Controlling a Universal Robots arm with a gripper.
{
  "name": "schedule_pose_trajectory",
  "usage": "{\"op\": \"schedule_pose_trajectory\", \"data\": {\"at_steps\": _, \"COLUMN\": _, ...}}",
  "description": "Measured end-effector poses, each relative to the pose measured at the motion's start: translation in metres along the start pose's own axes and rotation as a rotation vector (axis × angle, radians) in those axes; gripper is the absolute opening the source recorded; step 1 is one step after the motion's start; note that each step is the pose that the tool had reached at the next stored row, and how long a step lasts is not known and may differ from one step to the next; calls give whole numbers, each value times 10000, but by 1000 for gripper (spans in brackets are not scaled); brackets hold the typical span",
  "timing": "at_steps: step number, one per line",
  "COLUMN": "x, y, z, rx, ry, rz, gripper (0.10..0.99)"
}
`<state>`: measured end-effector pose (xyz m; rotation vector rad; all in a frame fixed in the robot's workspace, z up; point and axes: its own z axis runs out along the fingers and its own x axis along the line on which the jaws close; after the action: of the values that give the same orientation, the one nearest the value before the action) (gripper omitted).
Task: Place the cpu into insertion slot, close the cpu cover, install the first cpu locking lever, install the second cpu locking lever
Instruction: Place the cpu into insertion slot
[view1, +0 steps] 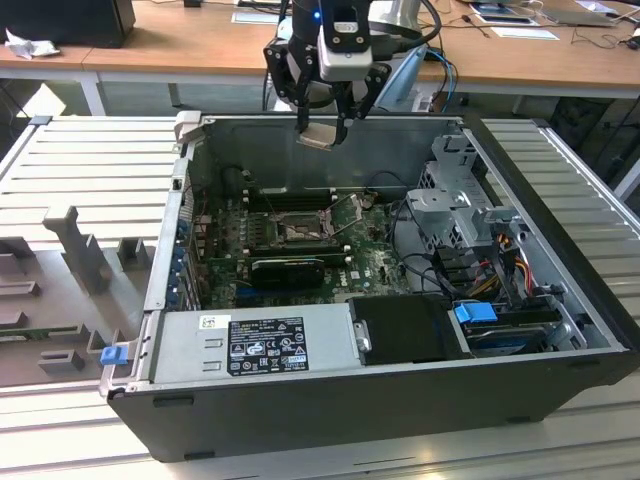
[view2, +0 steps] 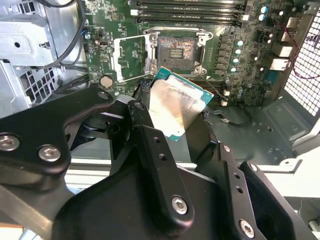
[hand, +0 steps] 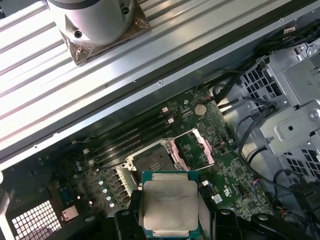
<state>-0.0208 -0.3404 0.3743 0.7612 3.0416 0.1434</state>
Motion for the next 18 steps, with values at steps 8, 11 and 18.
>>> {"op": "schedule_pose_trajectory", "data": {"at_steps": 8, "x": 0, "y": 0, "z": 0, "rx": -4, "ry": -22, "rz": 242, "gripper": 529}}
{"op": "schedule_pose_trajectory", "data": {"at_steps": 11, "x": 0, "y": 0, "z": 0, "rx": -7, "ry": -32, "rz": 352, "gripper": 529}}
{"op": "schedule_pose_trajectory", "data": {"at_steps": 18, "x": 0, "y": 0, "z": 0, "rx": -10, "ry": -48, "rz": 533, "gripper": 529}}
